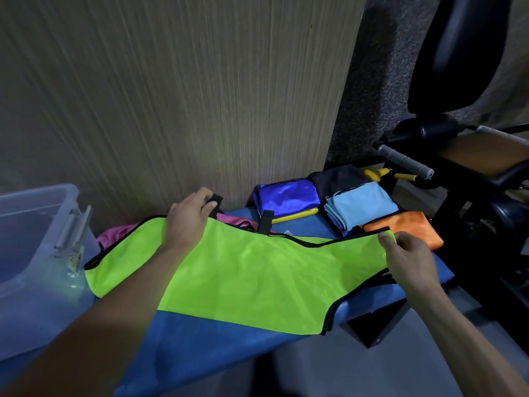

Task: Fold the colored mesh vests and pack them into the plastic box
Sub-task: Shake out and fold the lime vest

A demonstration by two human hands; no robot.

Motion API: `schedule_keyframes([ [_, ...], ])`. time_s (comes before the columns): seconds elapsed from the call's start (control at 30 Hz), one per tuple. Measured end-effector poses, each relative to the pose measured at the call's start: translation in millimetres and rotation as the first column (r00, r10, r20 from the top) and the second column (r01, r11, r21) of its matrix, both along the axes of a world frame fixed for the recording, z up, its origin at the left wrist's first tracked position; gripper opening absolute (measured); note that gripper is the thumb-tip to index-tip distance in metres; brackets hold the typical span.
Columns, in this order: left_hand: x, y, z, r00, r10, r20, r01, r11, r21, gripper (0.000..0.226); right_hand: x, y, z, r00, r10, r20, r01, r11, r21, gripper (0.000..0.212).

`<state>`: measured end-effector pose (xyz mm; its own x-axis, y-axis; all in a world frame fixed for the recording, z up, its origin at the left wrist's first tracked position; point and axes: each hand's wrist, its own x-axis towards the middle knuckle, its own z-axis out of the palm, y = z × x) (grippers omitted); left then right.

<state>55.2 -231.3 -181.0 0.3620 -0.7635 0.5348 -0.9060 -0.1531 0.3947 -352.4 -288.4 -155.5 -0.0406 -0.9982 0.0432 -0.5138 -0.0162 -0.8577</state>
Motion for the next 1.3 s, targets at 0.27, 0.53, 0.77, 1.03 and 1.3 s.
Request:
schedule_keyframes([
  [0.27, 10, -11, -19, 0.977, 0.193, 0.090, -0.207, 0.960, 0.190, 0.020, -2, -4, -4, 1.000, -0.029, -0.002, 0.029, 1.000, 0.001, 0.044],
  [0.53, -95, 45, -18, 0.816, -0.496, 0.297, 0.443, 0.866, 0.231, 0.044, -1, -4, -4, 0.997, -0.066, -0.027, 0.065, 0.997, -0.045, 0.044],
  [0.77, -146, 50, -38, 0.741, -0.655, 0.149, 0.422, 0.626, 0.655, 0.075, -5, -2, 7, 0.983, -0.173, 0.065, 0.180, 0.978, -0.110, 0.042],
  [1.03, -196, 67, -21, 0.649, -0.715, 0.261, 0.655, 0.699, 0.286, 0.046, -2, 0, 16, 0.980, -0.182, 0.084, 0.194, 0.966, -0.172, 0.039],
  [1.3, -237, 77, -1, 0.430, -0.701, 0.569, 0.533, 0.706, 0.466, 0.033, 0, -1, 13, 0.986, -0.155, 0.065, 0.165, 0.968, -0.189, 0.042],
])
